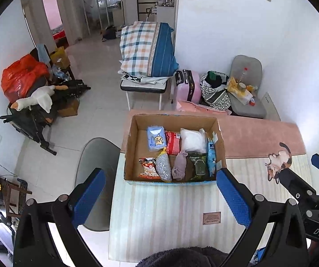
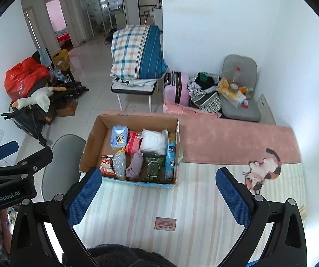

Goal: Organize soft objects

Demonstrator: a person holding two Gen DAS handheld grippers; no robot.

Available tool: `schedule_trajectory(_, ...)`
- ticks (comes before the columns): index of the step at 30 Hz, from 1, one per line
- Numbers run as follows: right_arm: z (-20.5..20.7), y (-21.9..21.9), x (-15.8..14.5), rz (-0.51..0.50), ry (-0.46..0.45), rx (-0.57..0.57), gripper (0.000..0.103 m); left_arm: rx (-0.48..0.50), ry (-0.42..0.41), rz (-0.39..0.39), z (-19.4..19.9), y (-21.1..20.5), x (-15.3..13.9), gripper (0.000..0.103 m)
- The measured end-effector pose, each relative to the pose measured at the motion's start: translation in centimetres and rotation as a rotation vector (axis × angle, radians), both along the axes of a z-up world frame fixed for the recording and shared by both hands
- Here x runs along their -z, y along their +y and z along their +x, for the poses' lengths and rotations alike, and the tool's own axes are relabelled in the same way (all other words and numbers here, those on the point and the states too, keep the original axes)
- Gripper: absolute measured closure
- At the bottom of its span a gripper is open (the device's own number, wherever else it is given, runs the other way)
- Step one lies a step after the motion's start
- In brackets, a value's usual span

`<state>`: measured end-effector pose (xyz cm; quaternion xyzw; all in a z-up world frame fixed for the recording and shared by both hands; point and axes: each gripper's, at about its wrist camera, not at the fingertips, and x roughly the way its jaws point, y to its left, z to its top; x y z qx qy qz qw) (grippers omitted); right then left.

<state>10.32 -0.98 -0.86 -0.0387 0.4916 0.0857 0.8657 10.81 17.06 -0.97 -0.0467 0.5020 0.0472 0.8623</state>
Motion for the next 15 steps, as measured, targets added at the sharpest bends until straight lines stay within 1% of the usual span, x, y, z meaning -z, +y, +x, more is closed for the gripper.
schedule_trajectory(5, -0.5, -0.8, -0.9, -0.004, -0.007, 0.016, 0.000, -0.005, -0.009, 0.003, -0.4, -0.2, -0.2, 0.001)
schedule_trajectory(15, -0.4, -1.4, -0.6, -0.018, -0.011, 0.041, 0.000, 0.005, -0.006, 0.002, -0.8, -0.6, -0.2, 0.001)
